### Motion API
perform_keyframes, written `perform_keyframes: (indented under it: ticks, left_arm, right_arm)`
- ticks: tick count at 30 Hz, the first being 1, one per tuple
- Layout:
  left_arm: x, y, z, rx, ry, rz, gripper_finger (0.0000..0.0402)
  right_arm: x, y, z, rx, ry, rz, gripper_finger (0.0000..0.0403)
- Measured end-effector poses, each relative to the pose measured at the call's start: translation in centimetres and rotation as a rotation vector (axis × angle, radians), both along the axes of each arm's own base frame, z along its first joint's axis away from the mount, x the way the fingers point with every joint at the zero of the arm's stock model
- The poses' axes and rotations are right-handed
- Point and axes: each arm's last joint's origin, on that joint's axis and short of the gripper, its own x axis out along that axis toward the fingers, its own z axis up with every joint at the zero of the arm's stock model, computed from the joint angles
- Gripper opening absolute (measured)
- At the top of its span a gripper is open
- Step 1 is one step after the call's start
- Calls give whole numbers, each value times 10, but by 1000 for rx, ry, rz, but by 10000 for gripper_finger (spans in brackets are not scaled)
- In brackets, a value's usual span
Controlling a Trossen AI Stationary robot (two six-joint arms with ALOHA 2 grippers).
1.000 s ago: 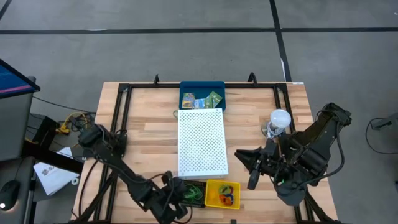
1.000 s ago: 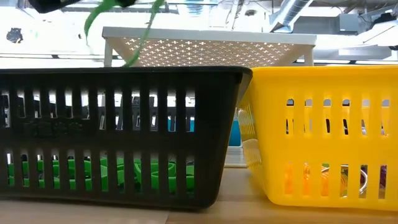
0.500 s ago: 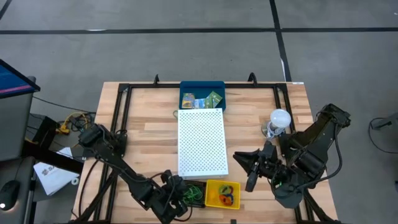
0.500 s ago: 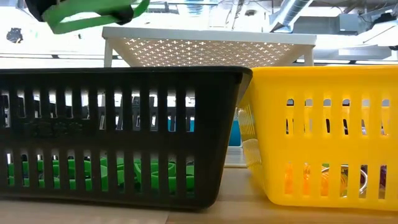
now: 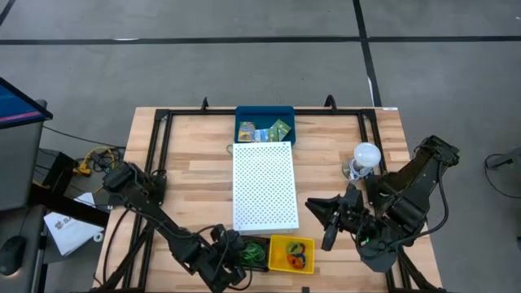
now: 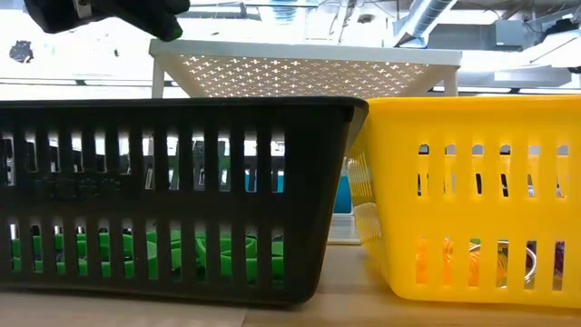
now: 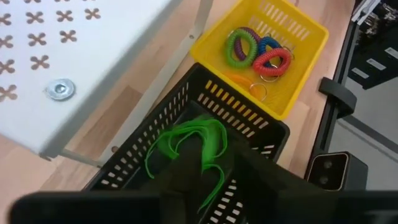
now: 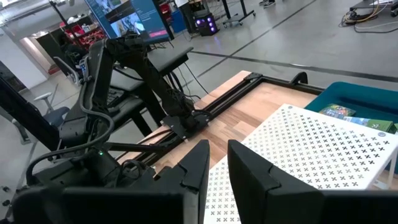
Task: Pick & Place Office Desk Supplies
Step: Put the green rubber band into the black bin
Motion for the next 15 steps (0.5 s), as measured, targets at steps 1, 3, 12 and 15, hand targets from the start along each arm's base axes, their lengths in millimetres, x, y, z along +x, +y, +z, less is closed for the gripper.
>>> perform_keyframes:
  ticks: [1,3,12,15]
  left_arm:
    - [0,0,0,-1,-1,1,95]
    - [0,0,0,-1,-2,2,117]
    - [-17,0,30,-61,-25,-45,153]
    - [-38,-9,51,-81,-70,-124,153]
  right_arm:
    - [0,0,0,-3,1,1,56]
    - [0,0,0,-5,3,1,56]
    - [-1,1,0,1,0,6,56]
    - [-2,2,0,8,-3,7,56]
